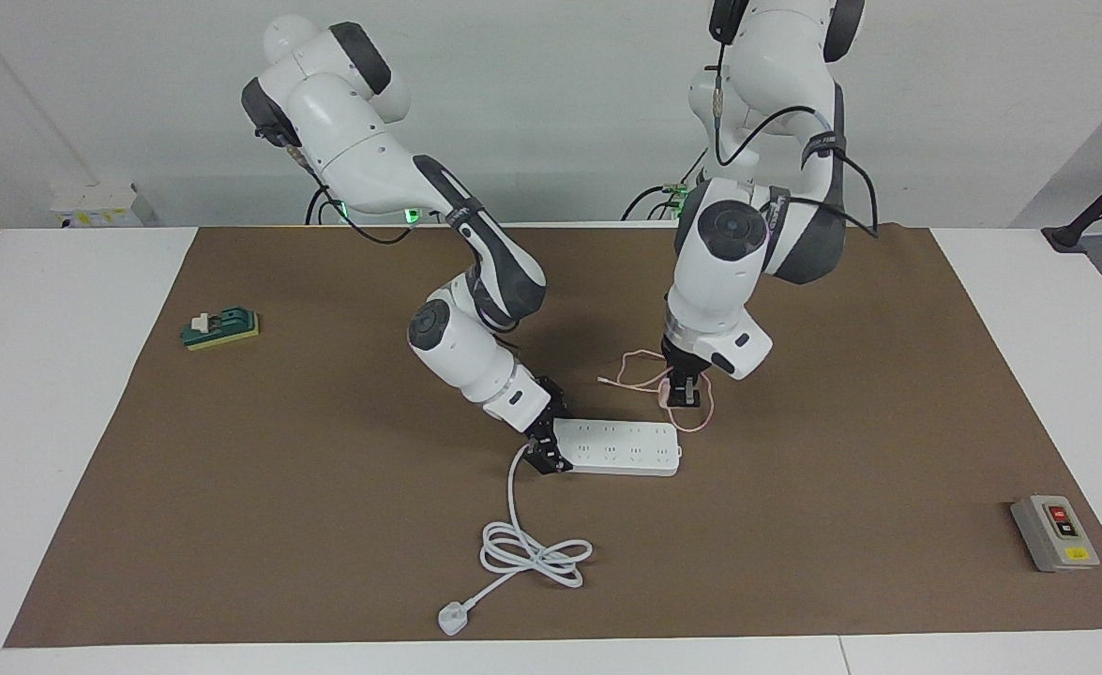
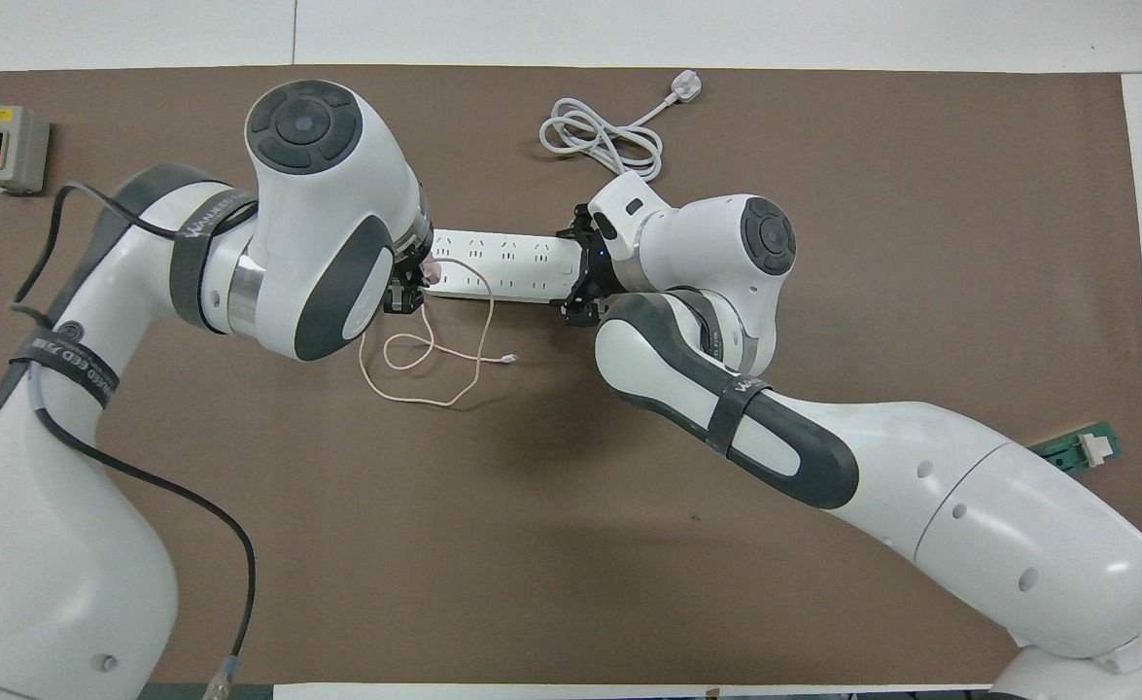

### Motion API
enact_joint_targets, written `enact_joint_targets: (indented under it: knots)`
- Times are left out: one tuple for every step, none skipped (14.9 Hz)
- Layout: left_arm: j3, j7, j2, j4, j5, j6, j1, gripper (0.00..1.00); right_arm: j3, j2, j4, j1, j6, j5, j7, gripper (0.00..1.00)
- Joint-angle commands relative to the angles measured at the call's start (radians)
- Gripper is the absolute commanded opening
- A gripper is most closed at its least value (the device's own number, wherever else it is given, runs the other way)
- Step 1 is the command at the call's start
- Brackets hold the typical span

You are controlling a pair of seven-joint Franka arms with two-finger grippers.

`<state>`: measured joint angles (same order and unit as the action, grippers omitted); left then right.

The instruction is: Unplug charger and place it aside

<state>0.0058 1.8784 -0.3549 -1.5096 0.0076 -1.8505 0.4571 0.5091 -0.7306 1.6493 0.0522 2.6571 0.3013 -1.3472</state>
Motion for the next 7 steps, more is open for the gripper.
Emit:
enact_joint_targets:
  knots:
    - [0.013,-0.114,0.022,0.124,0.012,0.184,-0.003,0.0,0.026,-0.03,0.01,-0.014,-0.008,0.032,-0.033,0.43]
    - [0.014,-0.193,0.023,0.146,0.014,0.213,-0.023,0.0,0.026,-0.03,0.009,-0.012,-0.008,0.032,-0.032,0.82]
    - [0.014,-0.279,0.025,0.152,0.014,0.218,-0.05,0.0,0.026,-0.03,0.009,-0.012,-0.008,0.036,-0.027,1.0]
    - [0.019,-0.357,0.025,0.154,0.012,0.215,-0.066,0.0,0.026,-0.03,0.009,-0.012,-0.008,0.051,-0.027,1.0]
    - [0.019,-0.43,0.028,0.17,0.012,0.214,-0.086,0.0,0.026,-0.027,0.006,-0.011,-0.006,0.077,-0.026,1.0]
    - [0.016,-0.508,0.033,0.192,0.014,0.214,-0.115,0.0,0.028,-0.023,0.0,-0.005,-0.006,0.102,-0.023,1.0]
    - [0.017,-0.604,0.033,0.206,0.014,0.212,-0.138,0.0,0.028,-0.017,-0.012,-0.002,-0.009,0.113,-0.014,1.0]
